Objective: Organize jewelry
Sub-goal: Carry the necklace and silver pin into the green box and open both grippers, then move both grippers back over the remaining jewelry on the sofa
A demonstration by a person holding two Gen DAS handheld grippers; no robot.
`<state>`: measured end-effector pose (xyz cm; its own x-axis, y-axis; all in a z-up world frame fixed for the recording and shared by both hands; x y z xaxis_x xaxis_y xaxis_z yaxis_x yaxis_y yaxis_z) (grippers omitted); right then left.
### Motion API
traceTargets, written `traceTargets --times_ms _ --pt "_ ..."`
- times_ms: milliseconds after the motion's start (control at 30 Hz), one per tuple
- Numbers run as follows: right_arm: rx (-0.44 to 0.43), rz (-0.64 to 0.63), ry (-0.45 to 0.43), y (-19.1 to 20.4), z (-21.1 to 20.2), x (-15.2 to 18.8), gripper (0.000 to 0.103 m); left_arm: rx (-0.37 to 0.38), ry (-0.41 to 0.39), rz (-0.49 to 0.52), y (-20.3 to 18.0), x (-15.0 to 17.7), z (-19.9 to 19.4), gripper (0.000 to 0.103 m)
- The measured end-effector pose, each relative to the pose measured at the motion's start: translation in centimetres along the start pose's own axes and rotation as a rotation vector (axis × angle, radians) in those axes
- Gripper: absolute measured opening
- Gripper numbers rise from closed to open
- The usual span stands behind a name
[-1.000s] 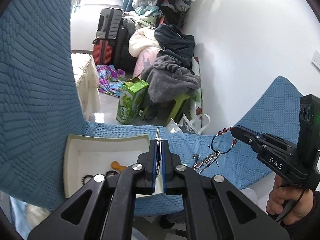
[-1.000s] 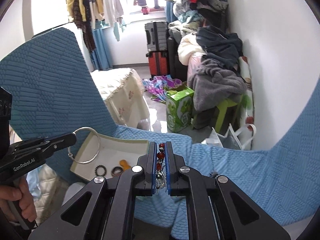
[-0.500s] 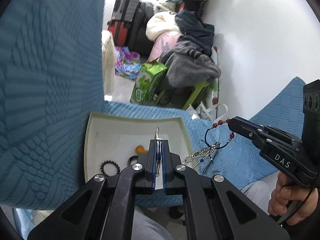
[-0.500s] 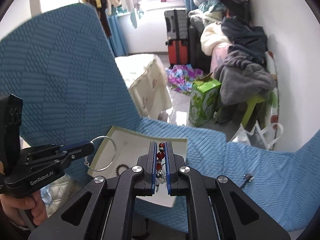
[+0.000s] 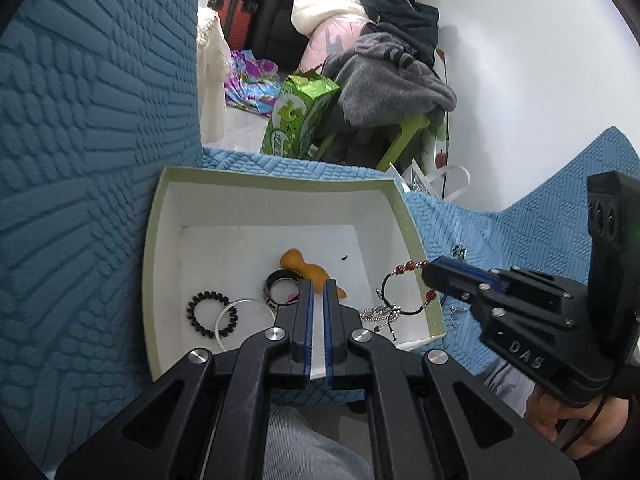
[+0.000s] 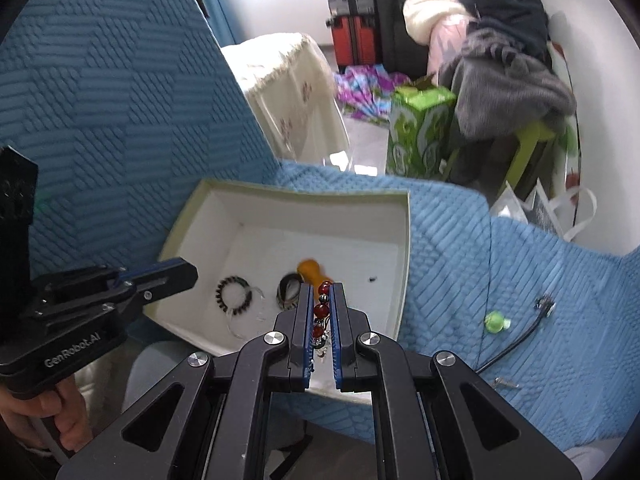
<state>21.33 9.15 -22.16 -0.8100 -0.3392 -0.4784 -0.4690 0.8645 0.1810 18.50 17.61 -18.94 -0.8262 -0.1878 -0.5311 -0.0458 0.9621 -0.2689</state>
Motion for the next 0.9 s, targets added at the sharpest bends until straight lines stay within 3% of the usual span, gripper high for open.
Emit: traceTargets --times_ms 300,900 --pt "-0.026 0.024 0.024 -0.6 0.3 0.2 0.008 -0.001 -0.007 -0.008 -0.1 -0.8 0.2 0.004" --pt "-0.078 -0.022 -0.197 -0.3 -11.2 -2.0 0.009 -0.041 -0.145 0.046 -5.5 -2.3 -7.1 0.004"
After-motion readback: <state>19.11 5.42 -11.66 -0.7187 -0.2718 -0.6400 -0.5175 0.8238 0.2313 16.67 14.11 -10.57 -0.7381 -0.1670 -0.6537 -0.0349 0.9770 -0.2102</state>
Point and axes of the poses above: each gripper's, at about its wrist camera, not at the fingertips, and z roughly the way its jaws point, y to its left, x to its underside, the point moved 6 cm from there along z, roughly the way its jaws point, and after that the axes turned 9 degrees about z, right-handed, at the moved point
